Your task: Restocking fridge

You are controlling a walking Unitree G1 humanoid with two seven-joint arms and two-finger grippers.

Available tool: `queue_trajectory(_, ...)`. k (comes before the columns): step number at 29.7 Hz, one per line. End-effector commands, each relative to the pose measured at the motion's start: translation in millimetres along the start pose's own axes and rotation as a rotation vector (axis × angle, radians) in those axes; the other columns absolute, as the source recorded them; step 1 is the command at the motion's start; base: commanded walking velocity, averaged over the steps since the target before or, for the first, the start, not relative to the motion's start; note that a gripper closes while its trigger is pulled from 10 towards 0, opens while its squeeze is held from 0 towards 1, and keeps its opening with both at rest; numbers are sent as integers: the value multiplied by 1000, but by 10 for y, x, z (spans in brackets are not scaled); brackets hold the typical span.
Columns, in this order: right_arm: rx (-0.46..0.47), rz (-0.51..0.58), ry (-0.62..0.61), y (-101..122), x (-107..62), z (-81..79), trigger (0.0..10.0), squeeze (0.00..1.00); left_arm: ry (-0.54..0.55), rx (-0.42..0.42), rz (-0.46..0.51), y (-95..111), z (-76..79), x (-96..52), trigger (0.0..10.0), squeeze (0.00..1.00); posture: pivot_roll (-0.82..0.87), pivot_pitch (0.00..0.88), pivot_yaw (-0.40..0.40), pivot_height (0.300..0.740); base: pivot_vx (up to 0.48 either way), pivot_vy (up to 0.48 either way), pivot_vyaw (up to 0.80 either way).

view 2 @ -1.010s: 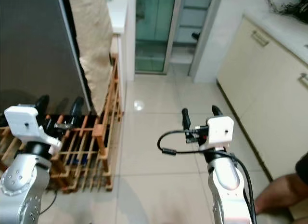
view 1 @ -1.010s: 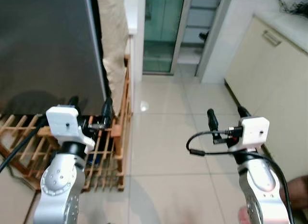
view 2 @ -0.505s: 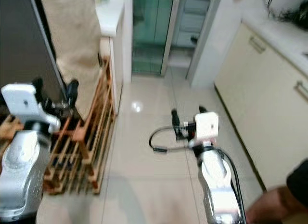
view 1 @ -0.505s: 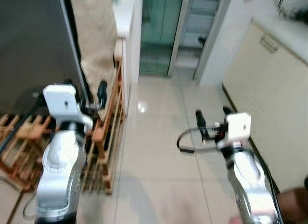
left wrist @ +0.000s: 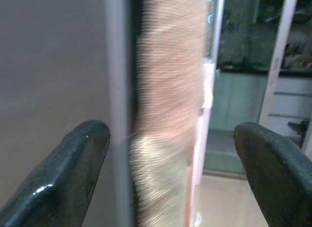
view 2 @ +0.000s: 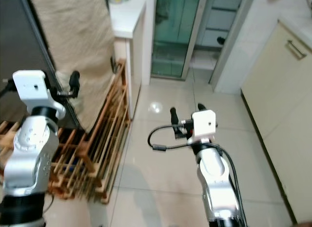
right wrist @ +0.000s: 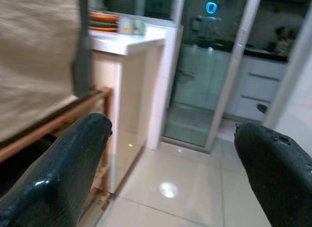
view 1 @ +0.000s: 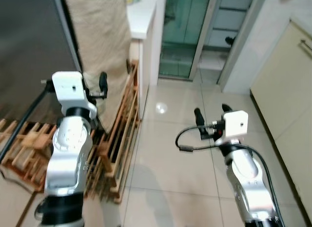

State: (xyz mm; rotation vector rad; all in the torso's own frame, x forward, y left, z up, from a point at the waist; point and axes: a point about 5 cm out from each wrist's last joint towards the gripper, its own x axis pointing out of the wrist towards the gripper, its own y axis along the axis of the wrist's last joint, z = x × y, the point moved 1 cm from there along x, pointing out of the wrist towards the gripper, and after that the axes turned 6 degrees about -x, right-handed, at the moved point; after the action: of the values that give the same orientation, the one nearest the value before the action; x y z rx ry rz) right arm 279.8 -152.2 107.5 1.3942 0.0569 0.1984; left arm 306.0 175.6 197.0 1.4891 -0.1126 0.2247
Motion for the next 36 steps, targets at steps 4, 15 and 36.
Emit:
queue_trajectory(4, 2, -10, -10, -46, 12, -2, 10000, 267, -38, 15, 2, -7, 149, 164, 10000, 0, -63, 0, -34, 740, 0, 0, 0)
queue_trajectory(15, -6, -9, 18, -64, 8, -63, 10000, 267, 1, 29, -28, -36, 286, 452, 10000, 0, -97, 0, -22, 740, 0, 0, 0)
queue_trajectory(36, -12, -36, 39, -110, -49, -72, 10000, 267, 162, 40, -92, -232, -141, 465, 10000, 0, -103, 0, -30, 740, 0, 0, 0)
